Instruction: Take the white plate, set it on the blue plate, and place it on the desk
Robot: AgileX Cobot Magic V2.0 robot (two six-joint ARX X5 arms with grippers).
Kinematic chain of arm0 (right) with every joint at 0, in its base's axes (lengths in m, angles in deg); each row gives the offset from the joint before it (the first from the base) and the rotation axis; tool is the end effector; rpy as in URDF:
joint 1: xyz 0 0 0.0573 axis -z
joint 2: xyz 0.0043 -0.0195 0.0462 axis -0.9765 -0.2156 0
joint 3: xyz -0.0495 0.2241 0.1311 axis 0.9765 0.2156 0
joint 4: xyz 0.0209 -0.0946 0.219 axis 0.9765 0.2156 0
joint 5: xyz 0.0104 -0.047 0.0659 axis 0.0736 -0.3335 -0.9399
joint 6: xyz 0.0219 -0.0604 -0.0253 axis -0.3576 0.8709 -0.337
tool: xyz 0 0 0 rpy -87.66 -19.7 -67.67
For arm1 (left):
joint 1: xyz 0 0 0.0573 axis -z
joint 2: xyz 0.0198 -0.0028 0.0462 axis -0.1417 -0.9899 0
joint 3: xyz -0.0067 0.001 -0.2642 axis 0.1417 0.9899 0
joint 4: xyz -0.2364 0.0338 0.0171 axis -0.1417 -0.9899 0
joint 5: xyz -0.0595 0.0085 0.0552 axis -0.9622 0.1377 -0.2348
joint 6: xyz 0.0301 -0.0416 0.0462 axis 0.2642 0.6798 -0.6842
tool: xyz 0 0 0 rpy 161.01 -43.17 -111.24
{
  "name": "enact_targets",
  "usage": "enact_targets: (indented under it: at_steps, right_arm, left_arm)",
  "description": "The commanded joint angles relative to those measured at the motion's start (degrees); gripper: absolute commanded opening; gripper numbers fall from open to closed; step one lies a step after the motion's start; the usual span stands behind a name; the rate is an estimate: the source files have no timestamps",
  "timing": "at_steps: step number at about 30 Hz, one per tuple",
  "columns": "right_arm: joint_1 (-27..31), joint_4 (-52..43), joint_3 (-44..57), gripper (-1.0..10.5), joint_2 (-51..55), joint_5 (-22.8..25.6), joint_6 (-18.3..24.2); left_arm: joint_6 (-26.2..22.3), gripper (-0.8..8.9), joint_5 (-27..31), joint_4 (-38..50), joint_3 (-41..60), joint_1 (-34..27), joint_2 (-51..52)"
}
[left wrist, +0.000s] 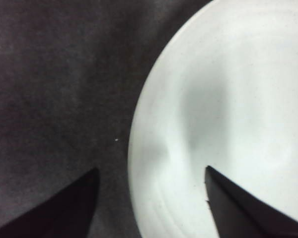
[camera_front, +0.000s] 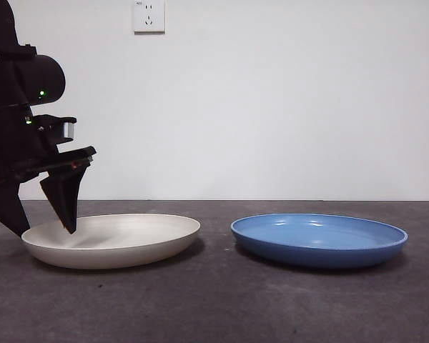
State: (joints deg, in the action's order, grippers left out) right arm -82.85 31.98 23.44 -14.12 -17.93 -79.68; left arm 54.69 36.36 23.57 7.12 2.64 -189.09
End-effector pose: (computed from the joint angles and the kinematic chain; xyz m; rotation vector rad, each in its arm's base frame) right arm 0.1109 0.0341 0.3144 0.0929 0.8374 0.5650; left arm 0.3280 -0.0707 0.1690 -0.0173 1.2167 -0.2748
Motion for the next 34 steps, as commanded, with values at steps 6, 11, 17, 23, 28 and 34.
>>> enact_targets:
  at_steps: [6, 11, 17, 23, 28, 34]
  right_arm:
    - [-0.24, -0.52, -1.11, 4.1, -0.24, -0.17, -0.13]
    - [-0.24, -0.55, -1.11, 4.1, -0.22, -0.17, -0.11]
    - [-0.26, -0.55, -1.11, 4.1, -0.22, -0.17, -0.13]
    - [-0.26, -0.55, -1.11, 4.1, -0.22, -0.17, -0.11]
    - [-0.24, -0.57, -1.11, 4.1, -0.22, -0.17, -0.13]
    - [-0.24, -0.59, -1.11, 4.1, -0.22, -0.17, -0.17]
  left_arm:
    - [0.22, 0.36, 0.20, 0.39, -1.29, 0.15, -1.16]
    - [1.25, 0.10, 0.20, 0.68, -1.29, 0.13, -1.16]
    - [1.36, 0.10, 0.39, 0.79, -1.29, -0.09, -0.87]
    - [2.89, 0.10, 0.37, 0.79, -1.36, -0.55, 3.15]
    - [3.52, 0.09, 0.33, 1.01, -1.53, -0.59, 9.70]
    - [5.99, 0.09, -2.10, 0.90, -3.04, 1.64, 16.20]
